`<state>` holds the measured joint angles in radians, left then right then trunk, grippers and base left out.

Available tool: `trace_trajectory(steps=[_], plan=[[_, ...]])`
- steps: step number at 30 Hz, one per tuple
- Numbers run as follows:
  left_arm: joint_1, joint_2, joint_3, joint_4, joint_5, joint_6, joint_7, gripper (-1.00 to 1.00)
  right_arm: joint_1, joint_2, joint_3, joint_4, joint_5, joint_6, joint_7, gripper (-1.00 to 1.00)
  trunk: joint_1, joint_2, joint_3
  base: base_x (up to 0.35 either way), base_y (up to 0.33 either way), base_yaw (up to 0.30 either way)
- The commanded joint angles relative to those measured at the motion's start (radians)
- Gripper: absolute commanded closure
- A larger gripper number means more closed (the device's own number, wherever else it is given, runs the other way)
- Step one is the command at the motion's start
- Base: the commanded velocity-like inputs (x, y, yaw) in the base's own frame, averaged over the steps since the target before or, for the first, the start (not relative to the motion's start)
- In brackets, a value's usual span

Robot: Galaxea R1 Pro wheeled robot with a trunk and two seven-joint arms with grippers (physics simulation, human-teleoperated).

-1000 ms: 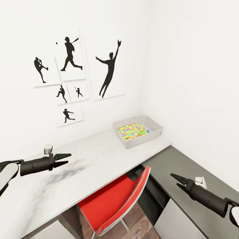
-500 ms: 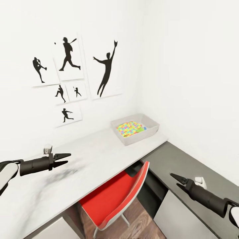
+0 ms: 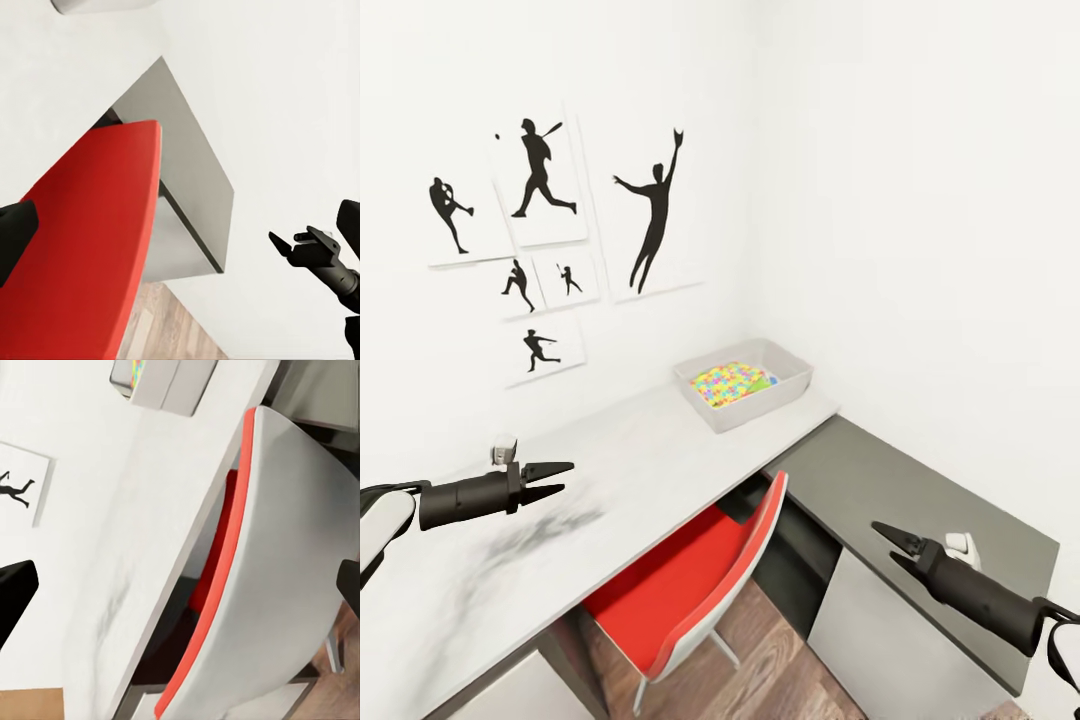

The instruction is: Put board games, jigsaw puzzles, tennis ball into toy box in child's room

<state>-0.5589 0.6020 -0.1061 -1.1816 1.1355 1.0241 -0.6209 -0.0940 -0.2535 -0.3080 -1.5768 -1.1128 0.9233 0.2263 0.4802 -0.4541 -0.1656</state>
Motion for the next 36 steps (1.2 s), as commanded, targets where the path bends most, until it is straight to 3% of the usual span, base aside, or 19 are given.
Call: trace_trajectory(steps=[1, 23, 36], plan=[[-0.001, 0.001, -0.001, 0.0, -0.002, 0.002, -0.005, -1.0, -0.001, 0.0, -0.001, 0.0, 0.008, 0.005, 0.008, -1.0, 0.001, -0.002, 0.0, -0.032, 0.002, -0.12], [-0.001, 0.008, -0.001, 0.0, -0.001, 0.002, -0.005, -1.0, -0.001, 0.01, -0.002, -0.003, 0.008, 0.003, 0.008, -1.0, 0.001, -0.002, 0.034, -0.096, 0.002, -0.046], [-0.001, 0.012, -0.001, 0.0, -0.001, 0.002, -0.005, -1.0, -0.001, 0.016, -0.002, -0.003, 0.01, 0.003, 0.008, -1.0, 0.001, -0.002, 0.056, -0.211, 0.054, 0.0]])
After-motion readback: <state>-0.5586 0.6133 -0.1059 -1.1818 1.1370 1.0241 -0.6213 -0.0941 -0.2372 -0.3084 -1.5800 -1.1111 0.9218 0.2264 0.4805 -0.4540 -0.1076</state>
